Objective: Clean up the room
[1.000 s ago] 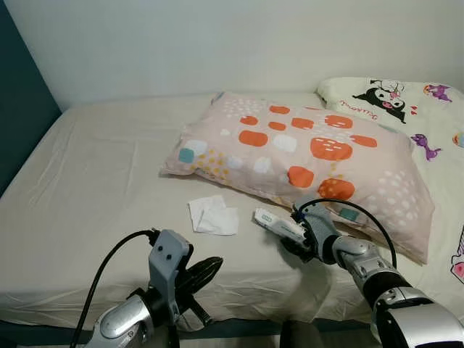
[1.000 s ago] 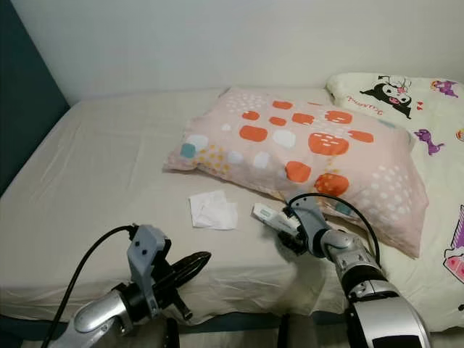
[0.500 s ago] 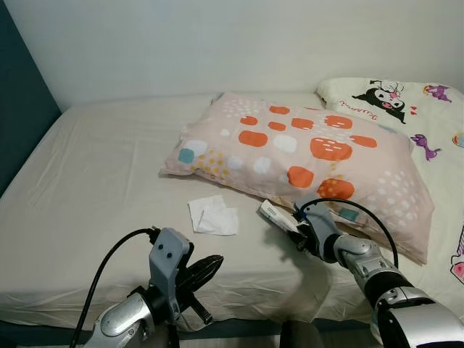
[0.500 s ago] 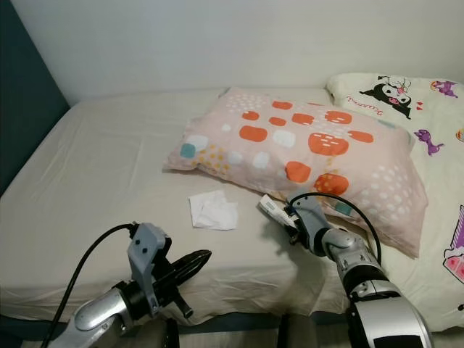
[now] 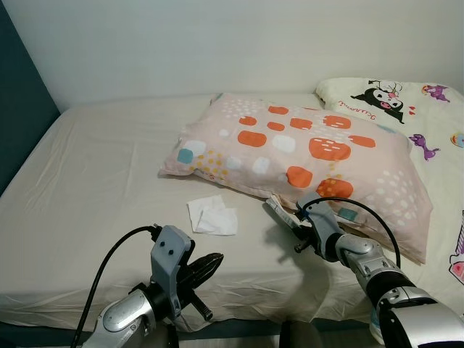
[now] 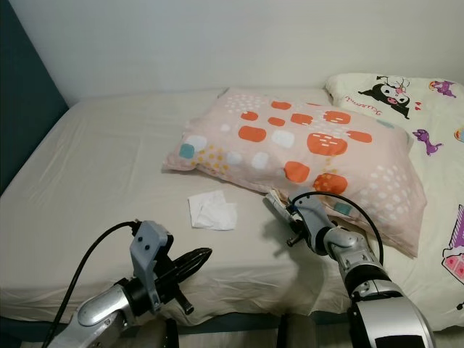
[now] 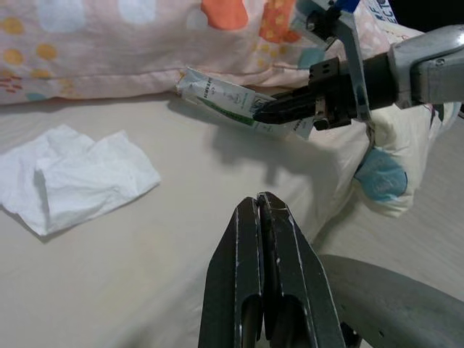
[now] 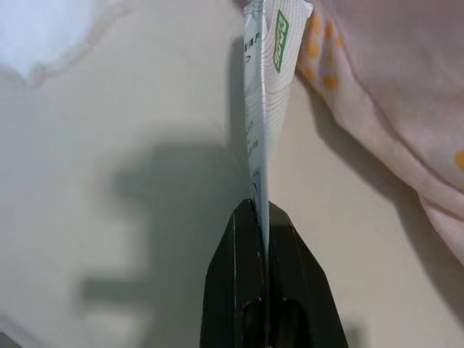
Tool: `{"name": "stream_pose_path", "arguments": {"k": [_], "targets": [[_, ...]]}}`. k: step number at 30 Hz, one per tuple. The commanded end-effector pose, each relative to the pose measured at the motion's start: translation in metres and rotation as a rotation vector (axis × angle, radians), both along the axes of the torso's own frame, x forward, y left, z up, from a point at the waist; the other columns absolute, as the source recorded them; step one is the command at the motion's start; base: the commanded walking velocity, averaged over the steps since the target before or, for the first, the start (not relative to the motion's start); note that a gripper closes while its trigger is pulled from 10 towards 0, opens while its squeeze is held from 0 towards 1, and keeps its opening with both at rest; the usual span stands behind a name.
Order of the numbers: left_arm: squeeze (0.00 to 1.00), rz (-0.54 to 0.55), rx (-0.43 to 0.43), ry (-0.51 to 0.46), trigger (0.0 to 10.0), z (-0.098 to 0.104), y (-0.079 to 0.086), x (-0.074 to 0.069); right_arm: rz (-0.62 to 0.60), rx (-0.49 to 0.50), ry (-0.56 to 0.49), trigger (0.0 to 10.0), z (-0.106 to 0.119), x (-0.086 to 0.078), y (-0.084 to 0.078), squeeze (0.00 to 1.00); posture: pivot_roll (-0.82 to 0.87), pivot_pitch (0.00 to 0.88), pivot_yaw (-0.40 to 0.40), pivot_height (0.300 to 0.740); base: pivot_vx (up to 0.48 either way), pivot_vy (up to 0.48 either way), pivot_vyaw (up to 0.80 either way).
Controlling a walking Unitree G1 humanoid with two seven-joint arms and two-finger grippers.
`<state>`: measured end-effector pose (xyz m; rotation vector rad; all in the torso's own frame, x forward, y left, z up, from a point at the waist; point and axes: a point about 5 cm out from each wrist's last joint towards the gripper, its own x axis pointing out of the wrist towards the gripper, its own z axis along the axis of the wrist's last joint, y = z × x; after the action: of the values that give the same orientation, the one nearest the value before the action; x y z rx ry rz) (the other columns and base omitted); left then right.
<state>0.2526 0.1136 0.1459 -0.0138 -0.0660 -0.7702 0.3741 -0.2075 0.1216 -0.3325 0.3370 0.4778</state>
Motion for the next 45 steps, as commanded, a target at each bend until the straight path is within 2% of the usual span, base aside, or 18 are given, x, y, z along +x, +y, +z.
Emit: {"name": "stream_pose_path", "arguments": {"k": [1, 3, 4, 5, 8, 10, 13, 15, 18, 19, 22, 31, 38, 45], "targets": [[0.0, 0.039, 0.002, 0.007, 10.0, -0.004, 0.004, 0.002, 0.027, 0.051, -0.022, 0.0, 0.001, 0.001, 0.008, 0.0, 0.1, 0.217, -0.048, 0.577, 0.0, 0.0, 0.0], [0.0, 0.102, -0.01, 0.004, 10.0, -0.005, 0.008, 0.005, 0.054, 0.1, -0.076, 0.0, 0.009, 0.004, 0.017, 0.0, 0.09, 0.198, -0.058, 0.577, 0.0, 0.0, 0.0], [0.0, 0.132, -0.026, 0.008, 10.0, -0.006, 0.011, 0.007, 0.075, 0.133, -0.112, 2.2, 0.012, 0.005, 0.024, 0.0, 0.09, 0.198, -0.058, 0.577, 0.0, 0.0, 0.0], [0.0, 0.169, -0.05, 0.011, 10.0, -0.006, 0.014, 0.007, 0.1, 0.176, -0.163, 10.0, 0.016, 0.004, 0.035, 0.0, 0.08, 0.185, -0.056, 0.577, 0.0, 0.0, 0.0], [0.0, 0.194, -0.069, 0.012, 10.0, -0.007, 0.016, 0.007, 0.112, 0.223, -0.204, 10.0, 0.016, 0.001, 0.044, 0.0, 0.07, 0.17, -0.058, 0.577, 0.0, 0.0, 0.0], [0.0, 0.262, -0.08, 0.013, 10.0, -0.009, 0.021, 0.009, 0.114, 0.245, -0.256, 10.0, 0.014, -0.003, 0.051, 0.0, 0.07, 0.158, -0.059, 0.577, 0.0, 0.0, 0.0], [0.0, 0.308, -0.077, 0.018, 10.0, -0.011, 0.025, 0.011, 0.111, 0.259, -0.273, 10.0, 0.013, -0.006, 0.054, 0.0, 0.06, 0.155, -0.06, 0.577, 0.0, 0.0, 0.0], [0.0, 0.497, -0.042, 0.008, 10.0, -0.015, 0.038, 0.018, 0.066, 0.27, -0.27, 10.0, 0.001, -0.015, 0.059, 0.0, 0.05, 0.14, -0.055, 0.577, 0.0, 0.0, 0.0], [0.0, 0.554, -0.03, 0.0, 10.0, -0.016, 0.042, 0.02, 0.053, 0.271, -0.273, 10.0, -0.003, -0.018, 0.061, 0.0, 0.05, 0.14, -0.055, 0.577, 0.0, 0.0, 0.0], [0.0, 0.615, -0.01, 0.003, 10.0, -0.019, 0.044, 0.022, 0.033, 0.282, -0.303, 10.0, -0.005, -0.024, 0.066, 0.0, 0.04, 0.133, -0.052, 0.577, 0.0, 0.0, 0.0], [0.0, 0.653, 0.011, -0.009, 10.0, -0.023, 0.039, 0.021, -0.056, 0.353, -0.373, 10.0, -0.008, -0.043, 0.072, 0.0, 0.04, 0.128, -0.049, 0.577, 0.0, 0.0, 0.0], [0.0, 0.646, -0.043, 0.001, 10.0, -0.026, 0.026, 0.024, -0.151, 0.377, -0.374, 10.0, -0.021, -0.066, 0.077, 0.0, 0.02, 0.12, -0.048, 0.612, 0.0, 0.0, 0.0], [0.0, 0.64, -0.042, 0.008, 10.0, -0.026, 0.024, 0.027, -0.172, 0.368, -0.371, 10.0, -0.022, -0.071, 0.079, 0.0, 0.02, 0.12, -0.045, 0.632, 0.0, 0.0, 0.0], [0.0, 0.648, -0.006, -0.012, 10.0, -0.027, 0.026, 0.028, -0.192, 0.356, -0.363, 10.0, -0.02, -0.074, 0.078, 0.0, 0.03, 0.121, -0.043, 0.677, 0.0, 0.0, 0.0]]}}
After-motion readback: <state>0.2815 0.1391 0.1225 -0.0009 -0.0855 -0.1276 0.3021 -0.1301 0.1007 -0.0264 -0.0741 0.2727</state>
